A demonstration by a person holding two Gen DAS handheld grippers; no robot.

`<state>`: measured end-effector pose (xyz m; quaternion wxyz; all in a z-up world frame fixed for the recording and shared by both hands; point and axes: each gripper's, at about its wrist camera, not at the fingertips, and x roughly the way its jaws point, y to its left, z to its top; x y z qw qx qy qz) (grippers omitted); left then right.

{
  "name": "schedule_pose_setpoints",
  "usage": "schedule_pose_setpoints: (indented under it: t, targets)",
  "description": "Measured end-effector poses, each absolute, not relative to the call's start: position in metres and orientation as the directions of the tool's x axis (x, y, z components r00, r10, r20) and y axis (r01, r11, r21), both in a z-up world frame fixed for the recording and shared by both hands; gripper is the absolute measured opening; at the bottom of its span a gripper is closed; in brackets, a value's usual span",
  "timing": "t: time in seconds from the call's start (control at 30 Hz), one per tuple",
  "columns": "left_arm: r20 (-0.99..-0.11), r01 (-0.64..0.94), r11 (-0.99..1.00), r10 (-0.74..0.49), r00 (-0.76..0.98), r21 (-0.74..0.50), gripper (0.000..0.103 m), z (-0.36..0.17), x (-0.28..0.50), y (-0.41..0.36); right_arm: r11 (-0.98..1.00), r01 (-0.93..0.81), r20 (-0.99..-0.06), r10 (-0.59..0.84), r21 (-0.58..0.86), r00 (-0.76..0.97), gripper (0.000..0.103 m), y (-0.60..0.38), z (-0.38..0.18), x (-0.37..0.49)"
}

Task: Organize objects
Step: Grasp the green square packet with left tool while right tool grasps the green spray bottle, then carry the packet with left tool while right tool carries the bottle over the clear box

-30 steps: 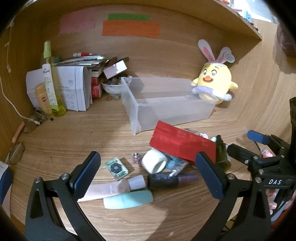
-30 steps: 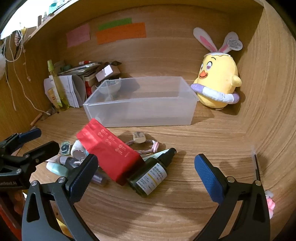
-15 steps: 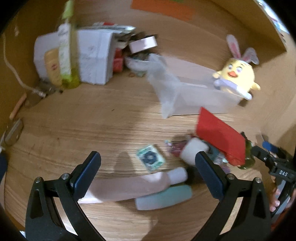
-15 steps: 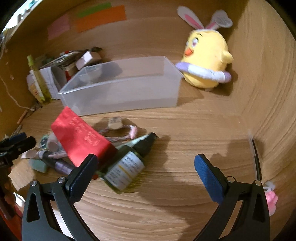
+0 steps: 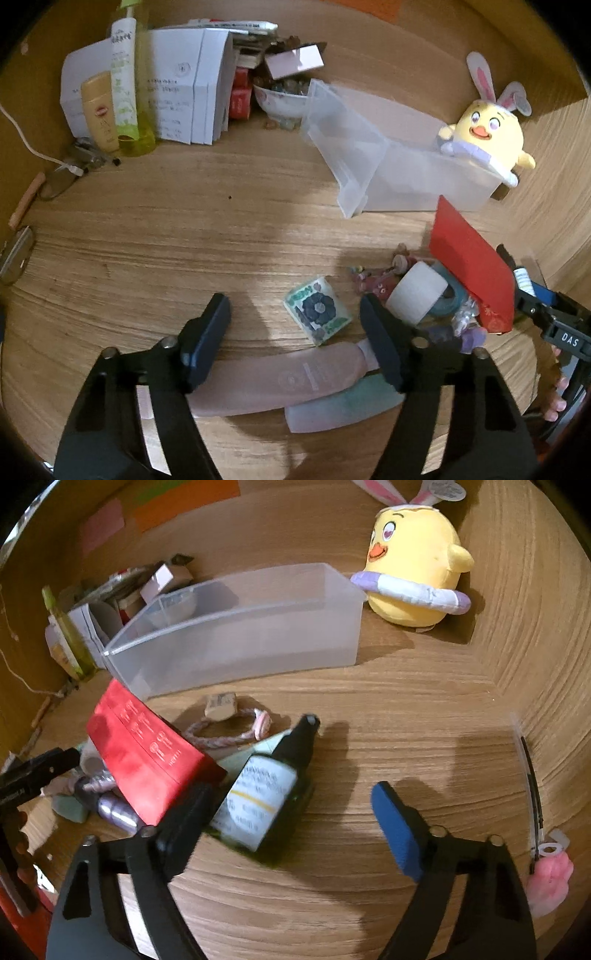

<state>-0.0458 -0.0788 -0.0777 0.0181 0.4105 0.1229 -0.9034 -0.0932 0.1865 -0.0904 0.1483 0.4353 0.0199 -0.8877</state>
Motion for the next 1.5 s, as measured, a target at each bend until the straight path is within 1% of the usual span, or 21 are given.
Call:
schedule_pose_setpoints:
  t: [0.03, 0.13, 0.2, 0.23, 0.27, 0.3, 0.37, 0.43, 0.57, 0.8, 1.07, 1.23, 1.5]
  targets:
    - [-0.747, 0.134, -0.972, 0.059, -0.662, -0.195, 0.069, -0.078, -0.046, -0.078, -0.956, 0.275, -0.782, -0.248, 0.102, -0.572, 0.077, 0.188, -0.092, -0.095]
    - [-0.746, 0.125, -0.974, 0.059, -0.663, -0.188, 0.060, -0.078, -0.046, -0.076, -0.959, 0.257, -0.784, -0.247, 0.115, -0.570, 0.072, 0.193, -0.095, -0.099]
    - [-0.745, 0.112, -0.978, 0.059, -0.664, -0.178, 0.047, -0.078, -0.047, -0.073, -0.959, 0.258, -0.780, -0.249, 0.116, -0.574, 0.065, 0.193, -0.096, -0.100]
    - [-0.744, 0.102, -0.980, 0.062, -0.666, -0.172, 0.044, -0.078, -0.048, -0.072, -0.956, 0.265, -0.777, -0.260, 0.124, -0.573, 0.062, 0.193, -0.095, -0.100]
    - [-0.743, 0.099, -0.981, 0.060, -0.666, -0.168, 0.041, -0.078, -0.048, -0.070, -0.954, 0.271, -0.776, -0.267, 0.129, -0.572, 0.056, 0.193, -0.095, -0.101]
    - [-0.743, 0.101, -0.982, 0.055, -0.667, -0.163, 0.041, -0.078, -0.049, -0.070, -0.952, 0.278, -0.776, -0.272, 0.130, -0.569, 0.050, 0.192, -0.096, -0.102]
    - [-0.744, 0.102, -0.982, 0.050, -0.667, -0.158, 0.041, -0.078, -0.049, -0.070, -0.950, 0.288, -0.781, -0.271, 0.122, -0.563, 0.043, 0.190, -0.098, -0.103]
    - [-0.743, 0.111, -0.980, 0.052, -0.667, -0.167, 0.041, -0.078, -0.049, -0.071, -0.952, 0.286, -0.778, -0.261, 0.110, -0.571, 0.038, 0.190, -0.098, -0.103]
    - [-0.734, 0.124, -0.977, 0.045, -0.678, -0.175, 0.041, -0.075, -0.046, -0.073, -0.956, 0.273, -0.770, -0.254, 0.108, -0.585, 0.038, 0.194, -0.098, -0.102]
    - [-0.681, 0.117, -0.978, 0.034, -0.732, -0.175, 0.041, -0.052, -0.041, -0.070, -0.958, 0.266, -0.736, -0.253, 0.103, -0.628, 0.038, 0.202, -0.083, -0.103]
    - [-0.616, 0.076, -0.978, 0.061, -0.785, -0.194, 0.041, -0.020, -0.047, -0.056, -0.954, 0.287, -0.668, -0.272, 0.091, -0.693, 0.038, 0.202, -0.054, -0.105]
    - [-0.577, 0.049, -0.982, 0.068, -0.814, -0.184, 0.041, -0.001, -0.052, -0.046, -0.947, 0.314, -0.619, -0.289, 0.072, -0.730, 0.038, 0.196, -0.035, -0.108]
    - [-0.536, 0.021, -0.982, 0.083, -0.840, -0.186, 0.041, 0.024, -0.062, -0.040, -0.931, 0.360, -0.552, -0.333, 0.063, -0.764, 0.038, 0.186, -0.011, -0.121]
